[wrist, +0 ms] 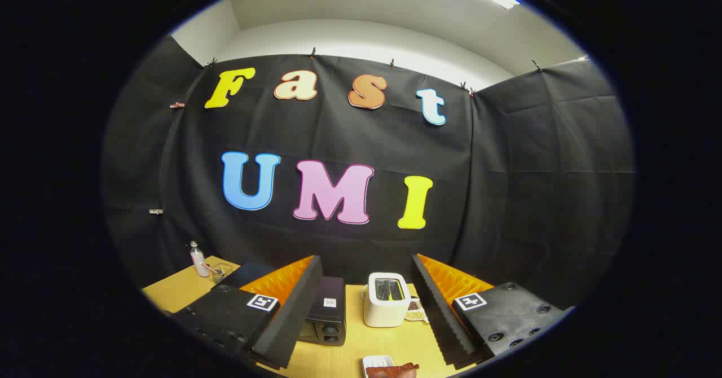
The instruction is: Open the toaster oven, put the food inside, and close the toaster oven door.
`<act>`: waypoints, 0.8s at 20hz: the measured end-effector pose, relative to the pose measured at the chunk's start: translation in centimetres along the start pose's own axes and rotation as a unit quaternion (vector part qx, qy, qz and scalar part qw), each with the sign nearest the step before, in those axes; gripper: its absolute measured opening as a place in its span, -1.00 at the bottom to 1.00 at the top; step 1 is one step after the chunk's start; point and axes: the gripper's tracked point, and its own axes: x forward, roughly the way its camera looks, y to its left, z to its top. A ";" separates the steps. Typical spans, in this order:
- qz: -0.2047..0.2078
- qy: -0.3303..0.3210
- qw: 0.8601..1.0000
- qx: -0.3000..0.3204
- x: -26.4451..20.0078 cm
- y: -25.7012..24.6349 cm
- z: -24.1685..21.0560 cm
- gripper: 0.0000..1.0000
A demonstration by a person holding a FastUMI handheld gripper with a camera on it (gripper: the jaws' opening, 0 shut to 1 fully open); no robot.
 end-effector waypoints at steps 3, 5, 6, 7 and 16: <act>0.000 0.001 1.000 0.004 0.0 0.2 -0.2 0.95; -0.002 0.001 1.000 0.001 0.0 0.2 -0.2 0.95; -0.002 0.002 1.000 0.000 0.0 0.4 -0.4 0.95; -0.001 0.003 1.000 -0.002 -0.1 0.5 -0.5 0.95; -0.005 -0.005 1.000 -0.005 -0.4 0.9 -0.3 0.95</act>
